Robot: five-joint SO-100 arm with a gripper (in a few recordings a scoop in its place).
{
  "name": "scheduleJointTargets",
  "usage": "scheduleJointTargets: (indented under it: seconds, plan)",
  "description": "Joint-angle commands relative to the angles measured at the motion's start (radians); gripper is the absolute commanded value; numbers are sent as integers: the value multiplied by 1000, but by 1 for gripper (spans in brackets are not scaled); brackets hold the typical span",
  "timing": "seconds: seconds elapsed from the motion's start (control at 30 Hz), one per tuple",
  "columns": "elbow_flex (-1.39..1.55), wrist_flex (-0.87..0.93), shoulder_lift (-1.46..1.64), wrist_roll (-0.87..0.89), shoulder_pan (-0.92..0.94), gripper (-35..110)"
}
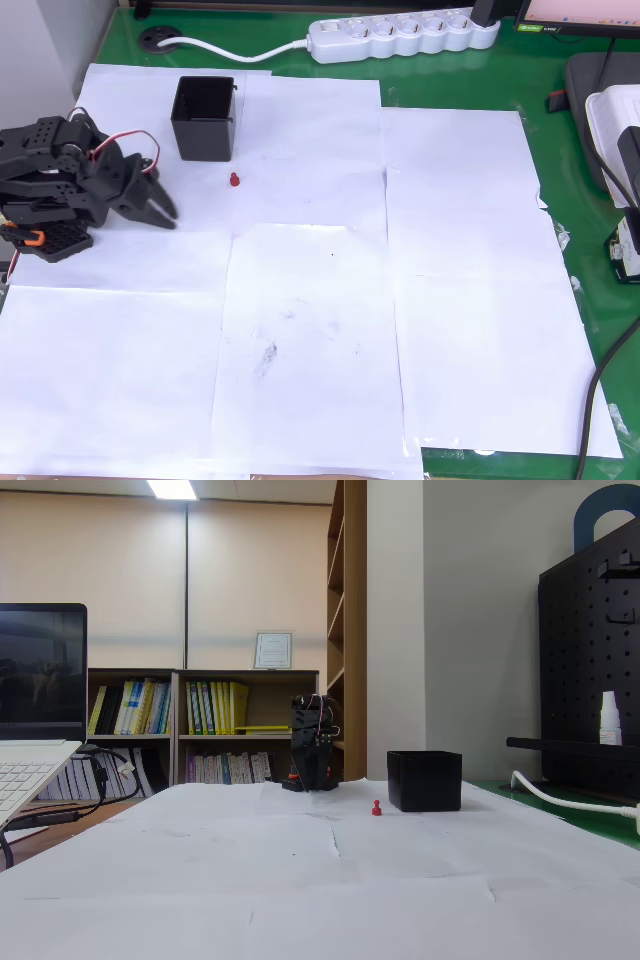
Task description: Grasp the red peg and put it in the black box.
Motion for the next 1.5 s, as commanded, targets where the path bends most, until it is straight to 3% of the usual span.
scheduleJointTargets:
  seconds: [0.0, 0.2, 0.33, 0.5, 0.7, 0.83, 0.97, 1.13, 1.33, 1.47]
  plan:
    - [172, -166, 144, -91, 8, 0]
    - [417, -225, 344, -155, -75, 0]
    - [555, -184, 502, -350, -48, 0]
    - [566, -336, 618, -239, -92, 0]
    - [549, -660, 778, -78, -132, 0]
    - [390, -1253, 910, 35, -112, 0]
    - [339, -1275, 922, -26, 3, 0]
    - [233, -1440, 1045, -126, 127, 0]
    - [41, -1766, 1209, -199, 89, 0]
    - [-12, -1776, 1269, -250, 17, 0]
